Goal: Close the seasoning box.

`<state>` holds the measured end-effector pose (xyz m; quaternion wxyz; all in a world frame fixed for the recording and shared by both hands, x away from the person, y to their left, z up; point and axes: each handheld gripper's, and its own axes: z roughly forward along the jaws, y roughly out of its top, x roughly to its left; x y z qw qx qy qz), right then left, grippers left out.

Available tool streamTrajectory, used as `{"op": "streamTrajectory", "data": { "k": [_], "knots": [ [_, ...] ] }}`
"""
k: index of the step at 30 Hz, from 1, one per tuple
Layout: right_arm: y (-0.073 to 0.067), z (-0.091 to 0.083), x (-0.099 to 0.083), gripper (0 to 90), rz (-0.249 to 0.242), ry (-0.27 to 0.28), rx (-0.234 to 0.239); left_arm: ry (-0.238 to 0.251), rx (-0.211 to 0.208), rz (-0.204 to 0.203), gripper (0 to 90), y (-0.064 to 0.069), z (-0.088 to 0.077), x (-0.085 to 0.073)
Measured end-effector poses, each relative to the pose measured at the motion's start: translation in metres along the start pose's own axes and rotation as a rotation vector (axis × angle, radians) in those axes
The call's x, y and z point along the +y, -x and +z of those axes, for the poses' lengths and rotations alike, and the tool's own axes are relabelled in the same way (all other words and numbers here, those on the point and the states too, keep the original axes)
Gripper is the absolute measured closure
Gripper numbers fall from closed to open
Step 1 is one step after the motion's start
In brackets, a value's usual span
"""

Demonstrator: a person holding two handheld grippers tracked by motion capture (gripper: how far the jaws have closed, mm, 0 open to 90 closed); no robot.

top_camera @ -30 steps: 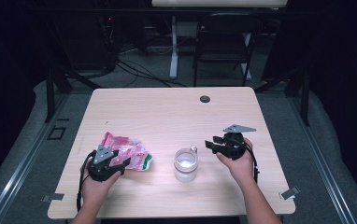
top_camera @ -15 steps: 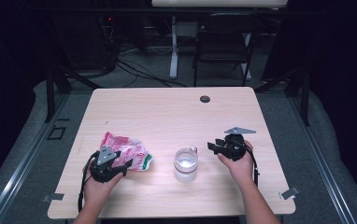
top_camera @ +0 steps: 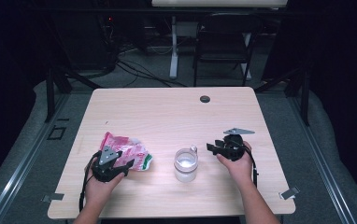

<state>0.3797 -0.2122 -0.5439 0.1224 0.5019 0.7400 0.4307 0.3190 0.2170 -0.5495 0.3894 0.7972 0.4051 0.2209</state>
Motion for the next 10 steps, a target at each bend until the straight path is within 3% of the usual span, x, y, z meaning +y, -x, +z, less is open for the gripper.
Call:
{"op": "streamTrajectory", "data": {
  "k": [10],
  "knots": [
    [0.0028, -0.0019, -0.0003, 48.6, 0.017, 0.015, -0.018, 0.009, 0.001, -0.017, 39.4, -0.0012, -0.0017, 0.0008]
  ]
}}
